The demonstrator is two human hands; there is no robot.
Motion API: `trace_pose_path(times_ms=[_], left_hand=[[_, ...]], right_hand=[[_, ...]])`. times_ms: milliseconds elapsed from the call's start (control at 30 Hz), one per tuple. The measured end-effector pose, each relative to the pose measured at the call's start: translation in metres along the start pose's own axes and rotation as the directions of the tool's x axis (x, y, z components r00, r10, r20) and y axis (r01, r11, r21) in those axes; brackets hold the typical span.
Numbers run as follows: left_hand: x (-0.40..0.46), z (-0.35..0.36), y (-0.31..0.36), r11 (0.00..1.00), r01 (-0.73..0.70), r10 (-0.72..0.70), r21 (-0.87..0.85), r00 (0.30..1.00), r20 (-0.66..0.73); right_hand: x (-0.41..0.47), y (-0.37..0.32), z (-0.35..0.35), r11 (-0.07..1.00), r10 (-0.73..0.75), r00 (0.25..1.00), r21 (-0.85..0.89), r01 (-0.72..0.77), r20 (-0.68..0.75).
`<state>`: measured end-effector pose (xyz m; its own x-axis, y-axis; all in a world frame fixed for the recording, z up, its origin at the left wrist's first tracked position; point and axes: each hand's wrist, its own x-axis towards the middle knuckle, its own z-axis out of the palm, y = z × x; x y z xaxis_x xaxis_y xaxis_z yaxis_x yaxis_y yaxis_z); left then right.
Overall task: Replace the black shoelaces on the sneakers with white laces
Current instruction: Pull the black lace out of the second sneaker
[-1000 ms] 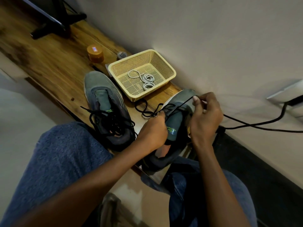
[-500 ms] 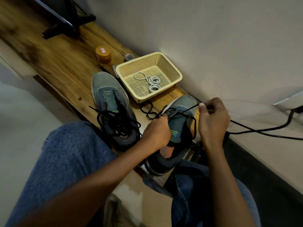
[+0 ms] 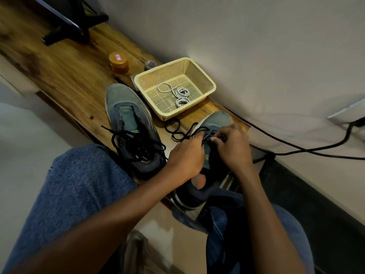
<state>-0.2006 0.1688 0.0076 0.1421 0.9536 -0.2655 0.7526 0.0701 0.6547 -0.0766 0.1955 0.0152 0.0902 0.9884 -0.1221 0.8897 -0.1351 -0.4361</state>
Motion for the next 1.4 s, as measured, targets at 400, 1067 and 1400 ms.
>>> trace_pose_path(times_ms=[400, 1067, 1400], left_hand=[[0.002, -0.005, 0.000, 0.998, 0.056, -0.055, -0.030, 0.998, 0.043], [0.018, 0.011, 0.011, 0.911, -0.258, 0.325, 0.322, 0.930, -0.175], [0.023, 0.020, 0.018, 0.922, -0.182, 0.231, 0.342, 0.967, -0.111]], right_hand=[[0.009, 0.021, -0.025, 0.857, 0.324, 0.914, 0.484, -0.175, -0.243], [0.003, 0.029, -0.015, 0.904, 0.171, 0.982, 0.383, -0.189, 0.081], [0.003, 0.038, -0.009, 0.888, 0.151, 0.984, 0.425, -0.176, 0.093]])
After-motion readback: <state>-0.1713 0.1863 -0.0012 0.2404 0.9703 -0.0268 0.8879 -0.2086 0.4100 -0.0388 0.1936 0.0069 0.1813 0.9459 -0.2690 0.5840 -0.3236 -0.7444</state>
